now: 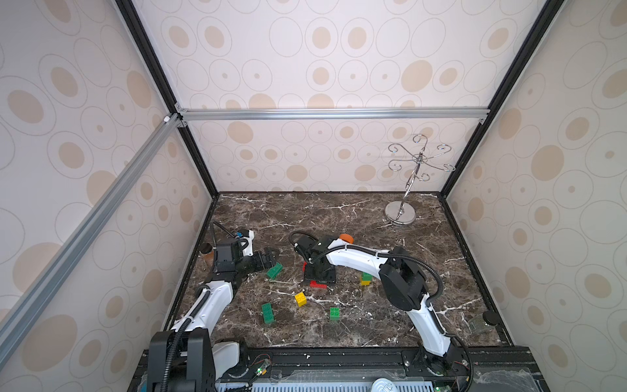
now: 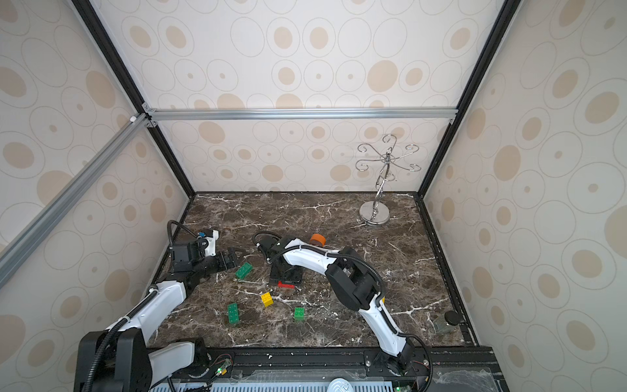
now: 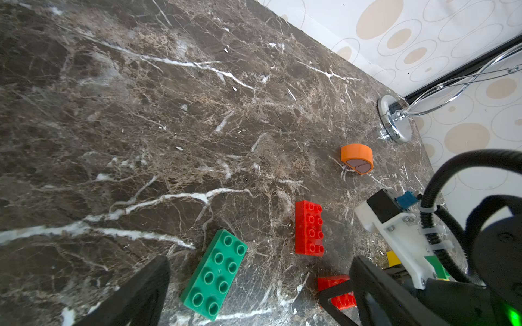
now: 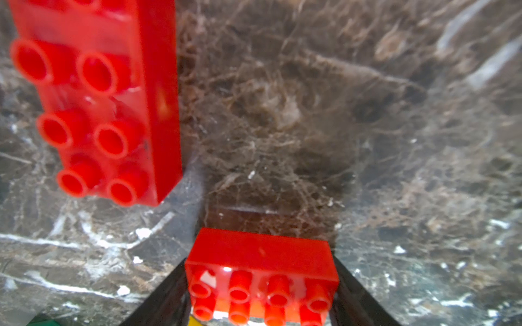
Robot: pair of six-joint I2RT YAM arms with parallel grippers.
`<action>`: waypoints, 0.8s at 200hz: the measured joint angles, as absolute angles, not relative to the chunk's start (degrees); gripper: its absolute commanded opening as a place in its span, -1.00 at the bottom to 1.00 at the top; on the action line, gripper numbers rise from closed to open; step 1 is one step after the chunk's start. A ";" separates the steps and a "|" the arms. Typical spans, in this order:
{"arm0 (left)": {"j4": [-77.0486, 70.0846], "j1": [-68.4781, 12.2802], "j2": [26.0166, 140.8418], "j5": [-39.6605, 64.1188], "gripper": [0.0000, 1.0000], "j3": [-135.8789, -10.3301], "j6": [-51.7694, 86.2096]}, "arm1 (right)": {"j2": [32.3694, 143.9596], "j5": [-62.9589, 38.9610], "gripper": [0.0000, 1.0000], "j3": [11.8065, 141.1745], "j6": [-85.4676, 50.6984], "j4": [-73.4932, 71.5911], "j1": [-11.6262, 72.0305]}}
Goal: Assemble an ice cream with lego
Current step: Pick up the lego brick from the center of the board.
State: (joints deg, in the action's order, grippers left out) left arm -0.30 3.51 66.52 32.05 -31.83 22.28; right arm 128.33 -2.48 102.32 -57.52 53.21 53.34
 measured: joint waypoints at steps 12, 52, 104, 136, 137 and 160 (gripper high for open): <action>-0.30 3.51 66.52 32.05 1.00 -31.83 22.28 | 128.33 -2.13 0.40 102.32 -57.47 53.41 53.34; -0.32 3.51 66.52 32.05 1.00 -31.83 22.28 | 128.33 -1.26 0.11 102.50 -56.86 54.15 53.36; -0.34 3.51 66.52 32.34 1.00 -31.81 22.31 | 126.72 1.43 -0.24 102.54 -52.71 56.31 53.39; -0.71 3.49 66.54 33.12 1.00 -31.64 22.31 | 120.44 3.57 -0.25 102.61 -48.25 59.57 53.32; -0.73 3.49 66.57 33.15 1.00 -31.62 22.31 | 120.16 3.64 -0.25 102.63 -47.90 59.72 53.30; -0.84 3.14 66.74 33.45 1.00 -31.59 22.31 | 114.91 3.88 -0.25 102.96 -44.01 63.18 52.75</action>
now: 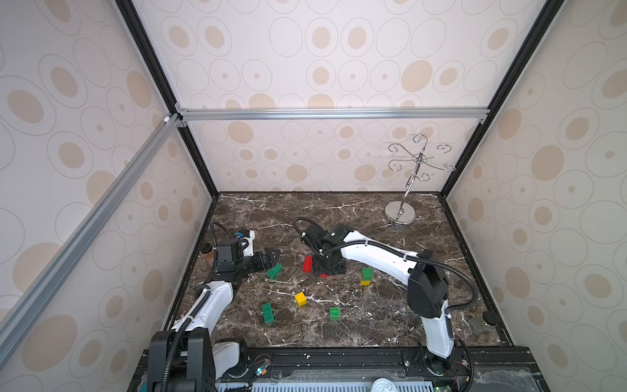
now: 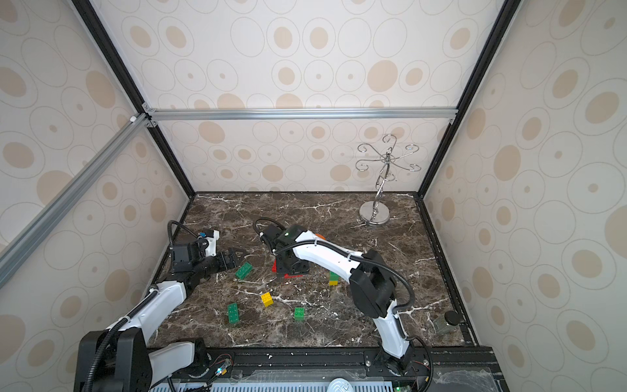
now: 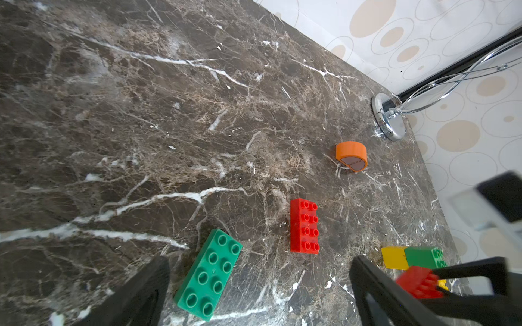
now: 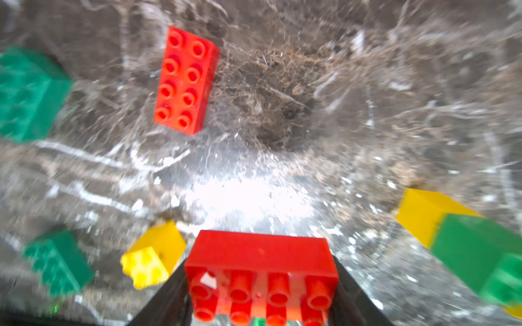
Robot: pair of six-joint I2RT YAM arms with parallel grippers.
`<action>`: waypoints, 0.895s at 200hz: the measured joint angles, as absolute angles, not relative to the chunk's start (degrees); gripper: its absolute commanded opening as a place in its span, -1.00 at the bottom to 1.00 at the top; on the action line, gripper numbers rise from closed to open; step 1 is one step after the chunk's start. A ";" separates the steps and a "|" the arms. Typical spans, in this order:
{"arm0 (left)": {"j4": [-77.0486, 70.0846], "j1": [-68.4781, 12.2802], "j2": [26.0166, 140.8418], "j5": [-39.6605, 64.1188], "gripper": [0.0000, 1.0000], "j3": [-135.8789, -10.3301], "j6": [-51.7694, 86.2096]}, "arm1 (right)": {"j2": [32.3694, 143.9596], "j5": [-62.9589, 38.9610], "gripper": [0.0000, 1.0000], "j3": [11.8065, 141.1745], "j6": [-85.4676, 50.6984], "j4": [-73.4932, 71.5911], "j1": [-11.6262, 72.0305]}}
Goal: Assemble an ice cream with lego
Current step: Pick up the lego brick from the center of the board, then assemble the lego brick with the lego brick.
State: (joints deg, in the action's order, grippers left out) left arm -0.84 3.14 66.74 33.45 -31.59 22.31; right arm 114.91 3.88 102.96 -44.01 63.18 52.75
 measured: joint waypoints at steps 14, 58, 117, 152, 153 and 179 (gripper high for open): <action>-1.21 2.24 67.09 33.50 1.00 -31.59 22.33 | 112.44 4.01 -0.25 102.91 -41.85 65.12 52.07; -3.97 -3.44 69.12 34.20 1.00 -31.59 22.90 | 104.12 3.88 -0.25 99.33 -36.47 69.52 46.54; -9.89 -7.81 73.38 37.26 1.00 -32.27 23.86 | 99.20 0.34 -0.24 91.18 -31.62 70.87 37.63; -11.62 -9.47 74.26 38.44 1.00 -32.42 24.23 | 99.29 -1.39 -0.24 89.14 -29.45 70.06 34.96; -11.66 -9.50 74.26 38.48 1.00 -32.42 24.23 | 99.29 -1.45 -0.24 89.10 -29.45 70.02 34.89; -12.64 -10.02 74.37 39.20 1.00 -32.49 24.25 | 99.44 -2.92 -0.24 87.50 -28.82 68.42 33.87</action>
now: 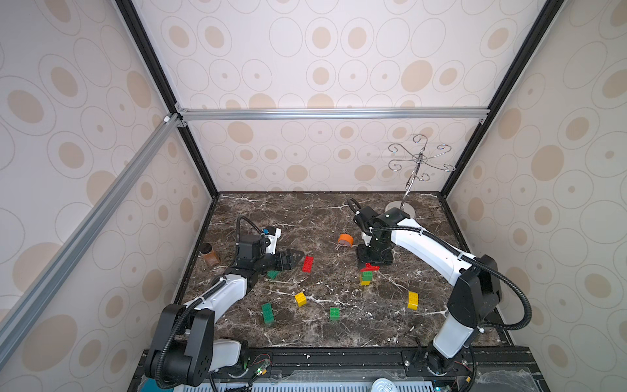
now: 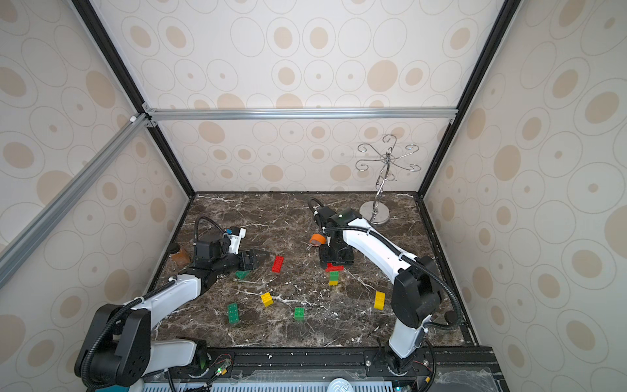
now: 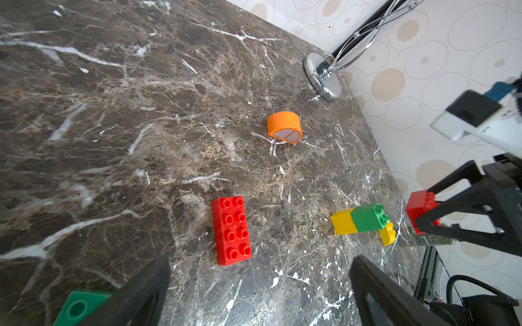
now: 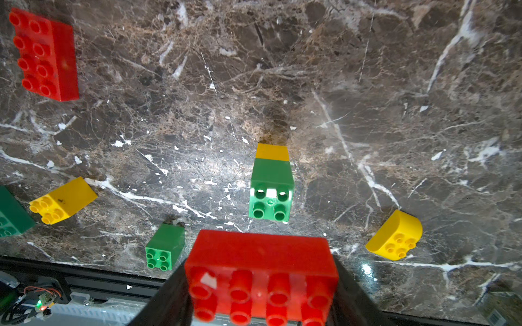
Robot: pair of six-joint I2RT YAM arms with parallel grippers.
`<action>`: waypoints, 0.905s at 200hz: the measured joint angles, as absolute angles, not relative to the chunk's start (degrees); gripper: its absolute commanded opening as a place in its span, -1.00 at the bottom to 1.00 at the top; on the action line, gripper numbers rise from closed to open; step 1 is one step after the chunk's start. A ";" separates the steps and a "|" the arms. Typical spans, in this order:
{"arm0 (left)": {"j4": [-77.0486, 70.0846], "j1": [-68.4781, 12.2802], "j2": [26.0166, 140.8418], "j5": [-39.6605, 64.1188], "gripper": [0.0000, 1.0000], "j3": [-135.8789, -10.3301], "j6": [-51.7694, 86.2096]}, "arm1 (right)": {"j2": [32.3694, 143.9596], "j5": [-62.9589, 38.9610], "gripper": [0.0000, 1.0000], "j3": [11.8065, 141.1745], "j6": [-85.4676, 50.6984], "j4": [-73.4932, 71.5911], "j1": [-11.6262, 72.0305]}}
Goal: Assemble an ice cream with lego
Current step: Assemble the lego brick with the lego brick.
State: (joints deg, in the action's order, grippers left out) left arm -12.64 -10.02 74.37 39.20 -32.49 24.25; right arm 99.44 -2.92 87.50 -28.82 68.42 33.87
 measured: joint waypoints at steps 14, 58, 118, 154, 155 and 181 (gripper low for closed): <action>-12.88 -10.15 74.50 39.48 1.00 -32.49 24.27 | 100.07 -3.29 -0.24 87.31 -28.49 67.81 33.67; -12.91 -10.20 74.98 39.55 1.00 -32.49 24.27 | 101.78 -3.01 -0.25 86.65 -27.94 66.32 33.63; -12.95 -10.31 75.00 39.55 1.00 -32.49 24.27 | 102.04 -2.81 -0.26 84.64 -27.53 65.06 33.04; -12.95 -10.31 75.00 39.48 1.00 -32.49 24.27 | 102.08 -2.90 -0.28 84.51 -27.44 64.62 32.97; -12.95 -10.31 75.00 39.48 1.00 -32.49 24.27 | 102.08 -2.90 -0.28 84.51 -27.44 64.62 32.97; -12.95 -10.31 75.00 39.42 1.00 -32.49 24.27 | 102.10 -3.03 -0.28 84.36 -27.27 64.25 32.93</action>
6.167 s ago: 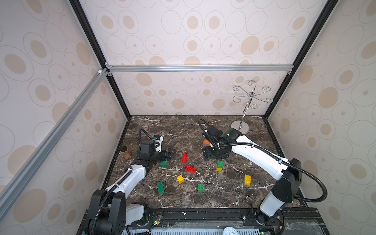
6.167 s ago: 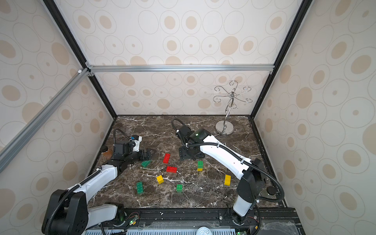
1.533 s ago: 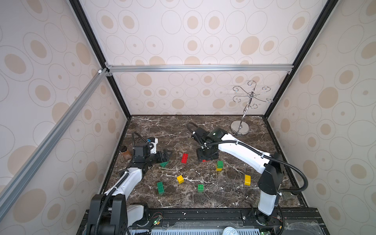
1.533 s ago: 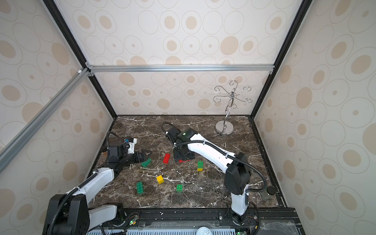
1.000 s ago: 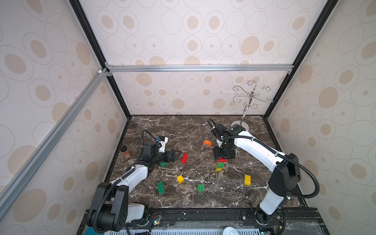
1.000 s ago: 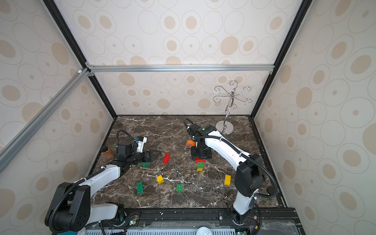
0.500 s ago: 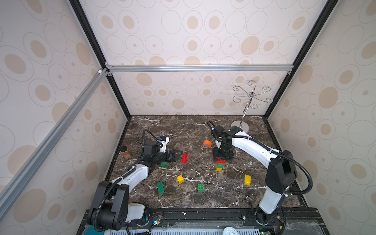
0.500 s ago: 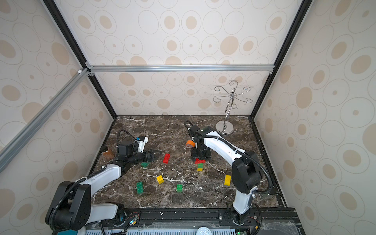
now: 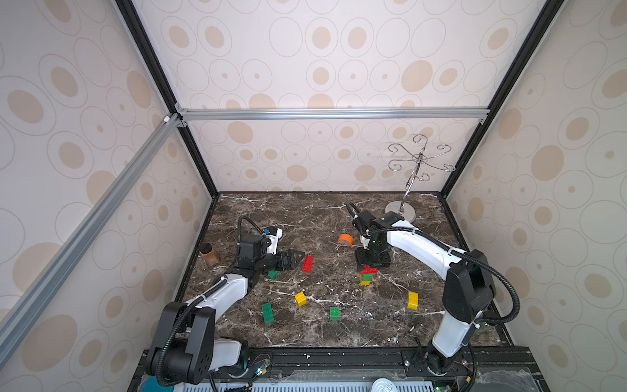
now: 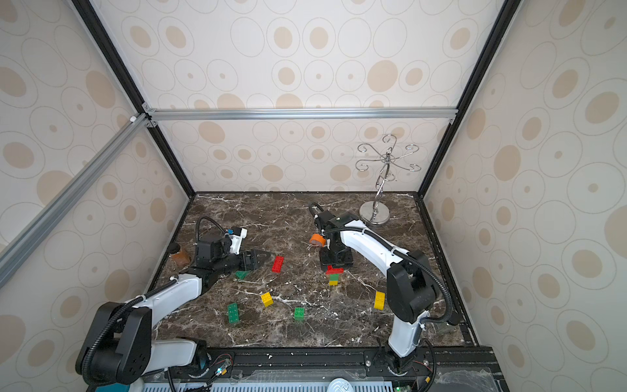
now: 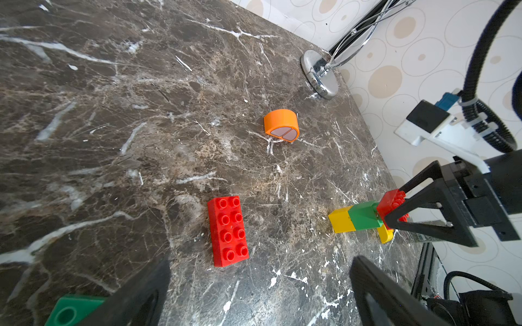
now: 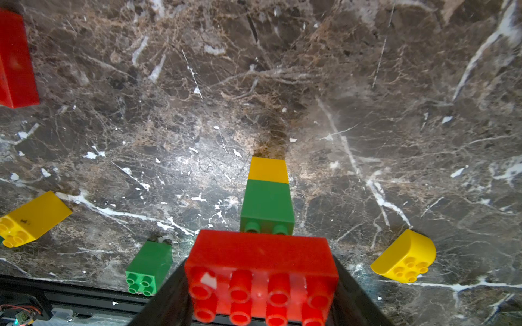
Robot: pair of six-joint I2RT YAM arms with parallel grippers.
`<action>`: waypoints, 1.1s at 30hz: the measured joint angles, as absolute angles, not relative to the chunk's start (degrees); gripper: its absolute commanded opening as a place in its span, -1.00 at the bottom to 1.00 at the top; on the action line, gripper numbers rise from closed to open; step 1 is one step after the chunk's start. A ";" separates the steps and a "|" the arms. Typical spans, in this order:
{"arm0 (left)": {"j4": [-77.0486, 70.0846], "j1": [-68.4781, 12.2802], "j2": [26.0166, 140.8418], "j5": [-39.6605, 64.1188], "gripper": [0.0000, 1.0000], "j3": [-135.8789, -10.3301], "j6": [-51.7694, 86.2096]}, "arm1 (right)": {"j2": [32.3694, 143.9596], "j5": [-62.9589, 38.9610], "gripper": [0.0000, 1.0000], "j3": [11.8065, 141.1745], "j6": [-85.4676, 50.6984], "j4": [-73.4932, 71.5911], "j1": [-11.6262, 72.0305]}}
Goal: Assemble an ice cream with lego
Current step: Assemble the lego brick with the lego brick.
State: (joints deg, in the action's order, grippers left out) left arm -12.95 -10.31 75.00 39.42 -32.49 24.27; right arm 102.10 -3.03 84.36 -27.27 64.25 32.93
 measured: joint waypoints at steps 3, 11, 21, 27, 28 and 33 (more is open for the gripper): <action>-12.95 -10.31 75.00 39.33 1.00 -32.49 24.27 | 102.10 -3.05 -0.28 83.53 -27.14 63.86 32.93; -12.91 -10.31 75.00 39.27 1.00 -32.49 24.27 | 102.21 -3.29 -0.28 82.43 -27.09 62.98 32.93; -12.82 -10.31 75.00 38.76 1.00 -32.49 24.25 | 101.97 -3.42 -0.31 81.45 -27.51 61.78 32.93; -12.78 -10.33 75.00 38.22 1.00 -32.49 24.23 | 99.92 -3.05 -0.33 78.63 -28.88 58.96 32.93; -12.78 -10.33 75.00 38.20 1.00 -32.49 24.25 | 99.88 -3.03 -0.33 78.59 -28.86 58.85 32.93; -12.62 -10.33 75.00 38.20 1.00 -32.51 24.21 | 100.82 -3.03 -0.33 79.88 -27.29 60.23 32.93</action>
State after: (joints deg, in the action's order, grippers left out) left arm -12.62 -10.33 75.00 38.20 -32.51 24.21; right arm 100.82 -3.03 79.88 -27.29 60.23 32.93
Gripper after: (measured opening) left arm 0.999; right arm 0.654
